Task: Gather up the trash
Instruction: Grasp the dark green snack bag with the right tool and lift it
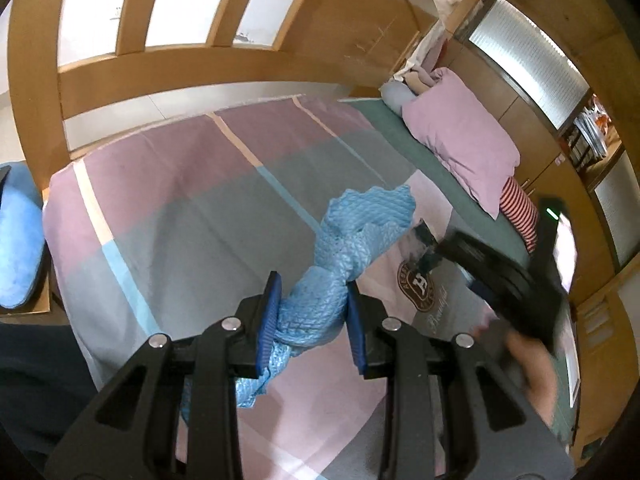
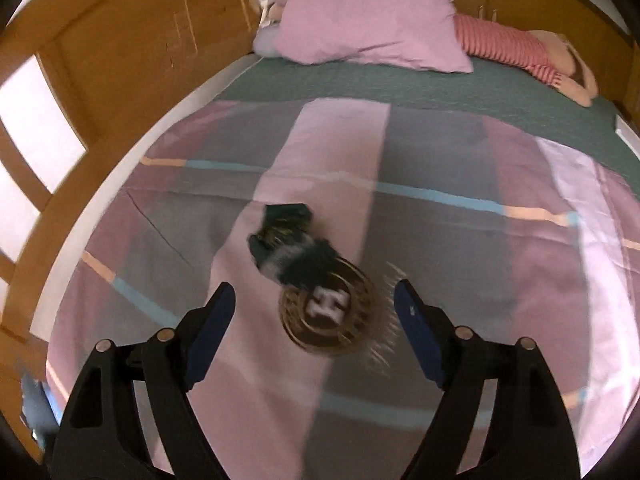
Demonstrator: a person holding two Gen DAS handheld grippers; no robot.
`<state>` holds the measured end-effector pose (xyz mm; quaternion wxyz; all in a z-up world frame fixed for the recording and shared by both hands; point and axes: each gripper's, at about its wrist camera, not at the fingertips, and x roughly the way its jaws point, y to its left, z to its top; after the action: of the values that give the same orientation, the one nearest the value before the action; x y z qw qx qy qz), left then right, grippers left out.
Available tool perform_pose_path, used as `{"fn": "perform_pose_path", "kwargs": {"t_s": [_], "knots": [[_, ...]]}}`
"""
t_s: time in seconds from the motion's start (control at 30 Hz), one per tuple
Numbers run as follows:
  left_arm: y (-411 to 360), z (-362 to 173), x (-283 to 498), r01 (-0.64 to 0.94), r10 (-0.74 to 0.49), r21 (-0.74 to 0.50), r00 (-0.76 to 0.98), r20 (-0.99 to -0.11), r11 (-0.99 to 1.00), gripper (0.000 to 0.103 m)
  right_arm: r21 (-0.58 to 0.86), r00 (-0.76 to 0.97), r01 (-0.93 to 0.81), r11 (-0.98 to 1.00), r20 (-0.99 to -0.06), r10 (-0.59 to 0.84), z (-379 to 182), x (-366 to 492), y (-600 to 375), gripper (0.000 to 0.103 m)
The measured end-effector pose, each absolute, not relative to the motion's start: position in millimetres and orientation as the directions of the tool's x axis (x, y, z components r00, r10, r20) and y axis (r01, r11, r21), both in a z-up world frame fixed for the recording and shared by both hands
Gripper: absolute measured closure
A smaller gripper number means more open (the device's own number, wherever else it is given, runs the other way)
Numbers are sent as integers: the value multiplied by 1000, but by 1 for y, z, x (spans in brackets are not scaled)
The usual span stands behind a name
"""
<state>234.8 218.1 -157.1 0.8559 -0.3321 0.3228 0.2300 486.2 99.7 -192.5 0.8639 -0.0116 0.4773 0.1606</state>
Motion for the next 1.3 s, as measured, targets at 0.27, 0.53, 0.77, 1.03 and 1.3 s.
{"fn": "perform_pose_path", "kwargs": {"t_s": [0.27, 0.53, 0.77, 1.03, 1.3], "knots": [[220, -161, 239, -608, 162, -429, 682, -714, 668, 72, 32, 454, -336, 941, -870, 192, -228, 504, 146, 56], [211, -157, 242, -607, 197, -383, 675, -711, 697, 72, 91, 463, -362, 928, -846, 264, -201, 470, 110, 68], [176, -155, 261, -427, 64, -370, 720, -691, 825, 72, 118, 527, -358, 926, -793, 305, -142, 391, 30, 68], [110, -130, 244, -203, 92, -128, 808, -581, 971, 72, 156, 628, -241, 958, -727, 277, -96, 252, -84, 68], [55, -81, 164, -109, 79, -25, 844, -530, 994, 72, 112, 683, -119, 987, -712, 163, -83, 136, -165, 68]]}}
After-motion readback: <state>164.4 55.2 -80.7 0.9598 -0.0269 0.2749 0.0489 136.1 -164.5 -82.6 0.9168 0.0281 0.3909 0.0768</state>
